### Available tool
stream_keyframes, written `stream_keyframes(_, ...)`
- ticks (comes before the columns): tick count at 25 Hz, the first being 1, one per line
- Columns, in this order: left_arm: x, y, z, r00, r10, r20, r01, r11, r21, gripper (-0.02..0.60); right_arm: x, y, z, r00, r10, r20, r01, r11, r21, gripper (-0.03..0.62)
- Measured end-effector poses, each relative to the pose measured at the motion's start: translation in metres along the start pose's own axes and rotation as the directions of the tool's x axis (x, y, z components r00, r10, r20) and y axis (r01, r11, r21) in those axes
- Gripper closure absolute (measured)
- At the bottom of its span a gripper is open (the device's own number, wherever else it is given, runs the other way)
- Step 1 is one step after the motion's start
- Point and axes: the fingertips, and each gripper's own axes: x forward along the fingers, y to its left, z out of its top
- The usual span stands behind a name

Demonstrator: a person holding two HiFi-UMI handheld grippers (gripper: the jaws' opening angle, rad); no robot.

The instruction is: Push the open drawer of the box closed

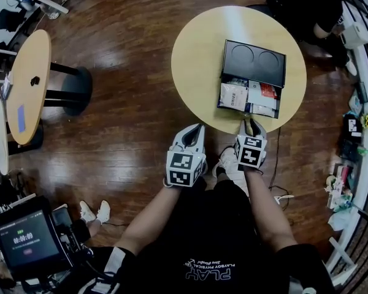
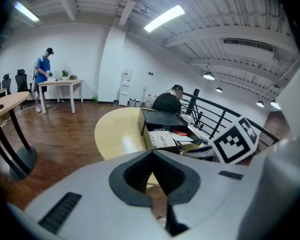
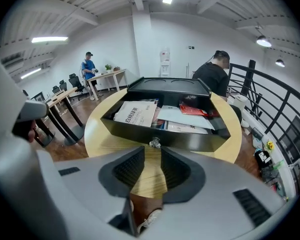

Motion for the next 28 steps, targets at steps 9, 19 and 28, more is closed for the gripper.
stream_keyframes(9, 0.004, 0.003, 0.001, 1.000, 0.010, -0.006, -0.010, 1.000, -0.005, 0.584, 0.011, -0.002, 0.001, 1.000, 0.000, -0.026, 0.000, 1.000, 0.021, 0.497)
stream_keyframes(19, 0.015, 0.005, -0.008, 1.000, 0.011, -0.018, -0.011, 1.000, -0.012, 0.584, 0.028, -0.005, 0.000, 0.999, 0.008, -0.047, -0.006, 0.999, 0.038, 0.499)
stream_keyframes(28, 0.012, 0.003, 0.000, 1.000, 0.007, 0.000, -0.007, 1.000, -0.010, 0.584, 0.027, -0.006, 0.001, 0.999, 0.016, -0.048, -0.014, 0.999, 0.052, 0.511)
